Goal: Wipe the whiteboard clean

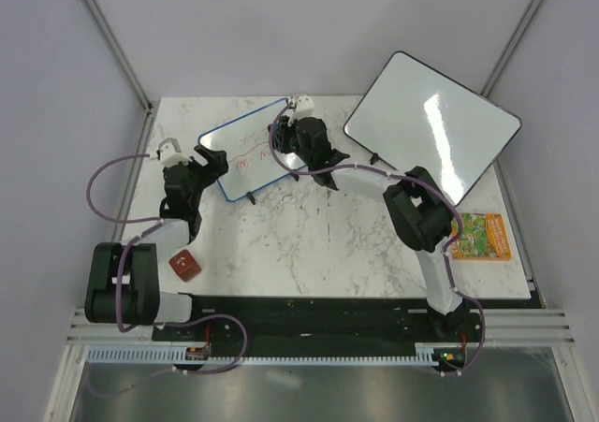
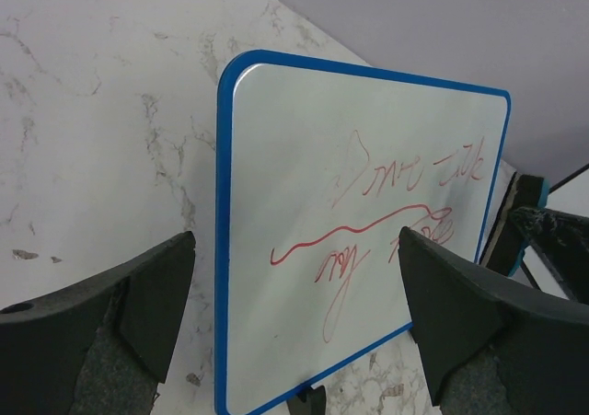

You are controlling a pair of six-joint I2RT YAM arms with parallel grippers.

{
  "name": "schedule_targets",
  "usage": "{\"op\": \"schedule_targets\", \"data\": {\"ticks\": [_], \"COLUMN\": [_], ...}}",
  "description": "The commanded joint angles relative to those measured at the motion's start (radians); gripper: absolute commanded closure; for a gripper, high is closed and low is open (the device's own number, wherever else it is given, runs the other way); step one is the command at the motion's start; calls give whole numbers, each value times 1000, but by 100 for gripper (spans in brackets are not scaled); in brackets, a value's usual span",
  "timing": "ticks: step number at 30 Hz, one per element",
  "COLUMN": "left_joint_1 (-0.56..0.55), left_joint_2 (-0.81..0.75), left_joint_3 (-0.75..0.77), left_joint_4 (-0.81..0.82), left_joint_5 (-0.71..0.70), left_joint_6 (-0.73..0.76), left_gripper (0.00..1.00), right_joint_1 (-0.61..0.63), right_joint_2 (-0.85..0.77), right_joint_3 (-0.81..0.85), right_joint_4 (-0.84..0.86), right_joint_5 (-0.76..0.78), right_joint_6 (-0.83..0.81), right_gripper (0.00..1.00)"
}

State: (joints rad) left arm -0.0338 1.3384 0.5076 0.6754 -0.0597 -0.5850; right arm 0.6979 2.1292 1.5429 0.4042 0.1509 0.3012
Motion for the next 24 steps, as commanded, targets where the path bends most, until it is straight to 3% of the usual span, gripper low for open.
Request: {"op": "schedule_targets", "data": {"ticks": [1,3,6,12,18,24], "left_joint_1": [18,29,32,61,106,152], "left_joint_2": [122,174,226,281,378,467], "left_joint_3": [78,80,57,69,109,85], "left_joint_4": [122,179,332,438,463,665], "left_joint_5": [-6,24,82,149,268,365], "left_joint_6": [21,10,66,113,27,-61], "left_gripper": [4,4,4,4,13,29], "right_joint_1": [-8,-8,-8,-9,-9,-11], "right_joint_2": [72,100,103,57,41,21], "right_joint_3": [153,227,172,85,62,11], "right_joint_4": [62,35,103,154,142,179], "right_joint_5": [-65,-89,-106,-110,-135,-99], "right_joint_6": [-57,-68,-65,-71,-56,-66], "right_gripper": [100,100,100,100,100,100]}}
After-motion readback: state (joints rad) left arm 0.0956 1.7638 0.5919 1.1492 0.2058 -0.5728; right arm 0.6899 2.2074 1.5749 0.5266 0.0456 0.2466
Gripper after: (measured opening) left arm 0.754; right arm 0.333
